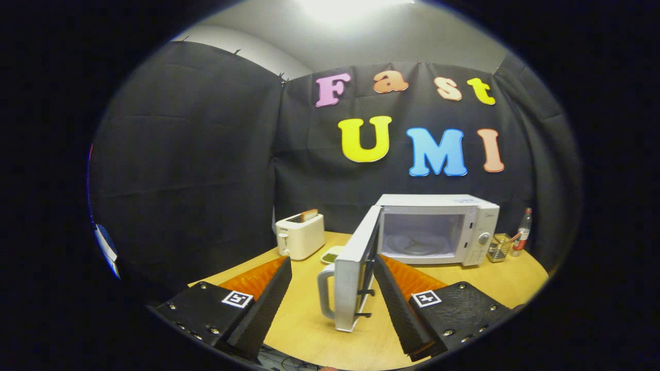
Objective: Open the microwave, put the food inside, and close the microwave door.
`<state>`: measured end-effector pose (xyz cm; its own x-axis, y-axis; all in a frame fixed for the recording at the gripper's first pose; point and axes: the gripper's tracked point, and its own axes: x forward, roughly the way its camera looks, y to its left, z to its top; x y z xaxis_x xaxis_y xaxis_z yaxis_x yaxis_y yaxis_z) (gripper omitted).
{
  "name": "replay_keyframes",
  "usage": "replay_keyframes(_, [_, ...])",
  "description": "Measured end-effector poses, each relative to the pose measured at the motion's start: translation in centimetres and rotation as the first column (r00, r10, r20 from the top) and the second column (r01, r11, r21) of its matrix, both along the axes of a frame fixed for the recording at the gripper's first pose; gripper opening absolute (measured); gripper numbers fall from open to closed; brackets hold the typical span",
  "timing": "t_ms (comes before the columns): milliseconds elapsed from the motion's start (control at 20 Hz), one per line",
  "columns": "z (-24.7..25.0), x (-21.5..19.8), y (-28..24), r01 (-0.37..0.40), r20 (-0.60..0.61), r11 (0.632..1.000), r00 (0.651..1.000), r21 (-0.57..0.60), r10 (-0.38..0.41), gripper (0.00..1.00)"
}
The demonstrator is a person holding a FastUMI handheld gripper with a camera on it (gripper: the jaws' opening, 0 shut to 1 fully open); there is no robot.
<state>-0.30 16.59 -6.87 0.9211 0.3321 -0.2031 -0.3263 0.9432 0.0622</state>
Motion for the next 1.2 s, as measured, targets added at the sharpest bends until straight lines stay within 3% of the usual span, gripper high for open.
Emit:
replay_keyframes(250, [-1.2, 0.9, -7.6, 0.191, -0.029, 0.981, 0.981, 0.013, -0.191, 0.96])
replay_keyframes(600, [-6.3, -0.1, -17.1, 0.421, -0.142, 0.907, 0.9, 0.028, -0.413, 0.97])
replay_keyframes(900, [-10.5, -0.8, -22.6, 0.523, -0.241, 0.849, 0.835, 0.075, -0.494, 0.97])
replay_keyframes(1200, [-15.2, -1.8, -26.6, 0.637, -0.347, 0.761, 0.746, 0.123, -0.568, 0.98])
